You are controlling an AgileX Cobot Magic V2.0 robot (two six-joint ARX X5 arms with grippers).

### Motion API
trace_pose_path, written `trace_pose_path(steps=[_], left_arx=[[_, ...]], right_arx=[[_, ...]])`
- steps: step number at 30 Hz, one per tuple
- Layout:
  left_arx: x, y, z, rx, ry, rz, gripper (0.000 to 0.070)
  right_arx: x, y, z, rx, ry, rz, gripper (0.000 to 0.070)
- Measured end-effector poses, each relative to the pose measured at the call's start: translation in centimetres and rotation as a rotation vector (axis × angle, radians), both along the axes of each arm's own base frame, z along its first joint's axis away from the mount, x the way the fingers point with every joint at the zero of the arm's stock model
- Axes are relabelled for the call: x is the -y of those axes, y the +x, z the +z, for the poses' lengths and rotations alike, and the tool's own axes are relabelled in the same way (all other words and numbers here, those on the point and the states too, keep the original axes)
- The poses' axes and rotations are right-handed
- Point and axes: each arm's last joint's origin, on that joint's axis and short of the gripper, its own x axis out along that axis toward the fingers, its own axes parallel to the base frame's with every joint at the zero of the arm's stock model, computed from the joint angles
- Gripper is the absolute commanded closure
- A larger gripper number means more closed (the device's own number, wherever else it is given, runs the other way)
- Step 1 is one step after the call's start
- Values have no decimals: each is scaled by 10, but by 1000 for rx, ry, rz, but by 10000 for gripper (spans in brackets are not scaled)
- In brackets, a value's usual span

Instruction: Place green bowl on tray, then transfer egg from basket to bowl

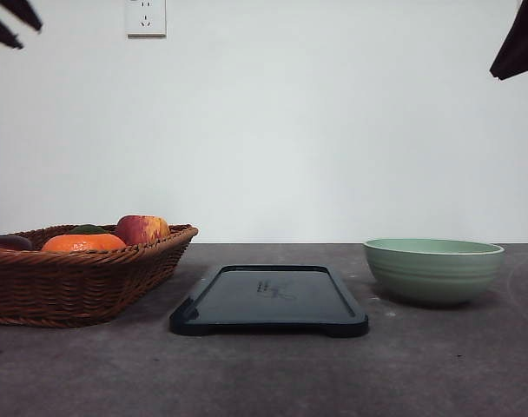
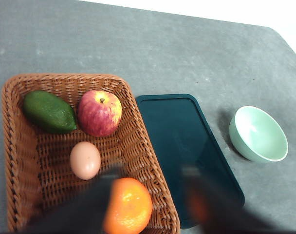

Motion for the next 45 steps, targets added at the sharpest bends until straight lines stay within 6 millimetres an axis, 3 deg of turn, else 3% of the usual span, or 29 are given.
trace_pose_path(steps=[4,13,19,28,38,45], left_arx=[[0,0,0,4,7,-5,229],[0,0,0,4,7,-5,230],[0,0,0,4,7,-5,230],[0,0,0,4,7,-5,230],[0,0,0,8,7,-4,230],[0,0,1,12,7,-5,234]], right_arx=[[0,0,0,-2,-5,2,362],[1,-1,-3,-104,29,-70,363],[1,12,3,-231,31,-143,362],[-2,52,-1,-338,-11,-181,362],[2,104,-31,-484,-64,-189,363],[7,132,-40,-559,-112,-187,363]])
